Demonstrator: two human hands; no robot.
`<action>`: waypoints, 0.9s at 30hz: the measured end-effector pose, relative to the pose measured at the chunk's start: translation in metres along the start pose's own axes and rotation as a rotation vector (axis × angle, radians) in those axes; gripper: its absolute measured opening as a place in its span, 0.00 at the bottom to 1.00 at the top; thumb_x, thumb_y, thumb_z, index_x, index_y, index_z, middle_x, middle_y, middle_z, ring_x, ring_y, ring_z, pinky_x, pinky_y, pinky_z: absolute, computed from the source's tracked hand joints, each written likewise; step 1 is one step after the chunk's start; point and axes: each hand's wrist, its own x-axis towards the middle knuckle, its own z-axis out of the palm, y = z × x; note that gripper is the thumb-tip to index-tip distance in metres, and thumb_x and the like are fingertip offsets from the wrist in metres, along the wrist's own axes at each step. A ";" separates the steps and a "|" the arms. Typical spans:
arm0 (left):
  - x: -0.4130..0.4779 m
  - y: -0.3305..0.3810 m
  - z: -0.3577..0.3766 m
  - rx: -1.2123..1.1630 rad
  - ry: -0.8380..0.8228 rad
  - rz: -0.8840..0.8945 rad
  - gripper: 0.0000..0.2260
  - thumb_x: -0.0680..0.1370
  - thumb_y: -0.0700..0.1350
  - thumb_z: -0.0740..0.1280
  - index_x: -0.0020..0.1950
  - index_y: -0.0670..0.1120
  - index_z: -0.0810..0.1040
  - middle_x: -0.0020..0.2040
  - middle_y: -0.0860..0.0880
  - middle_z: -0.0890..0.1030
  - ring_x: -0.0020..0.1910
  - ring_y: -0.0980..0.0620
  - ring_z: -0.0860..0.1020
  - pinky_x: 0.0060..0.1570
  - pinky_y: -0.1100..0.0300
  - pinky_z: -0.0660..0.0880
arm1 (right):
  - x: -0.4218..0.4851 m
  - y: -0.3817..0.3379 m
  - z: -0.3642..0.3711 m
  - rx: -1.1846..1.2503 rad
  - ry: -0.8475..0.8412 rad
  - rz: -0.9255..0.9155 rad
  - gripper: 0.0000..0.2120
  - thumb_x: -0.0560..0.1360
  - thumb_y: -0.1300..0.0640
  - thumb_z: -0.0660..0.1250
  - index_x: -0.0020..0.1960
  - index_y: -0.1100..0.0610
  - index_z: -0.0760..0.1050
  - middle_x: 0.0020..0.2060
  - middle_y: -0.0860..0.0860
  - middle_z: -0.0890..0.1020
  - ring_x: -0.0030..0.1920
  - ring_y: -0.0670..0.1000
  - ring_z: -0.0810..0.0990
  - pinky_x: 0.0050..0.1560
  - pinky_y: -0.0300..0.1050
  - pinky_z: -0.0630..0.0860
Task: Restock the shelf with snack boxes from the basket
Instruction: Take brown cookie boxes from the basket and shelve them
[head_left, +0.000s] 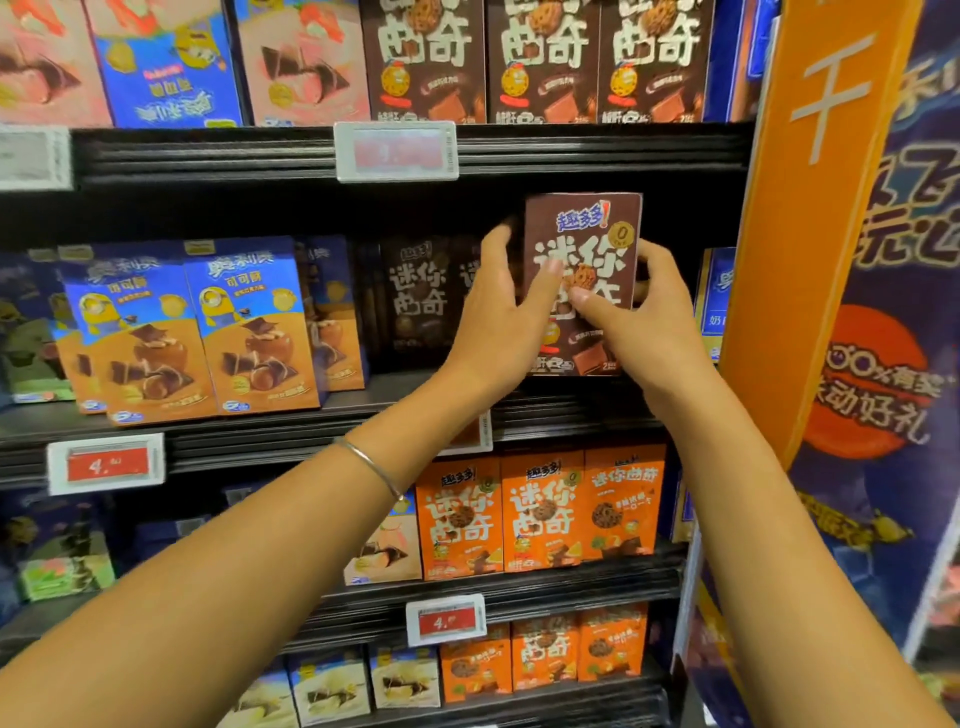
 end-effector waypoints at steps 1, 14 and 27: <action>0.006 -0.002 -0.001 0.121 -0.025 0.002 0.29 0.86 0.57 0.62 0.83 0.48 0.58 0.72 0.44 0.77 0.68 0.45 0.79 0.65 0.40 0.80 | 0.003 0.004 -0.004 -0.012 0.034 0.014 0.30 0.77 0.55 0.74 0.74 0.50 0.64 0.57 0.41 0.79 0.51 0.35 0.82 0.41 0.31 0.80; 0.099 -0.020 -0.013 1.122 -0.167 -0.001 0.40 0.79 0.62 0.70 0.86 0.62 0.51 0.87 0.47 0.51 0.85 0.35 0.52 0.81 0.34 0.53 | 0.035 0.039 -0.022 -0.303 0.157 0.159 0.32 0.81 0.57 0.68 0.79 0.55 0.56 0.71 0.54 0.72 0.69 0.55 0.74 0.65 0.56 0.76; 0.141 -0.068 -0.049 1.041 -0.263 -0.161 0.43 0.80 0.68 0.68 0.88 0.56 0.51 0.87 0.43 0.55 0.84 0.33 0.56 0.81 0.35 0.57 | 0.048 0.048 -0.022 -0.366 0.087 0.188 0.29 0.81 0.54 0.67 0.76 0.58 0.57 0.72 0.58 0.70 0.69 0.58 0.74 0.64 0.58 0.78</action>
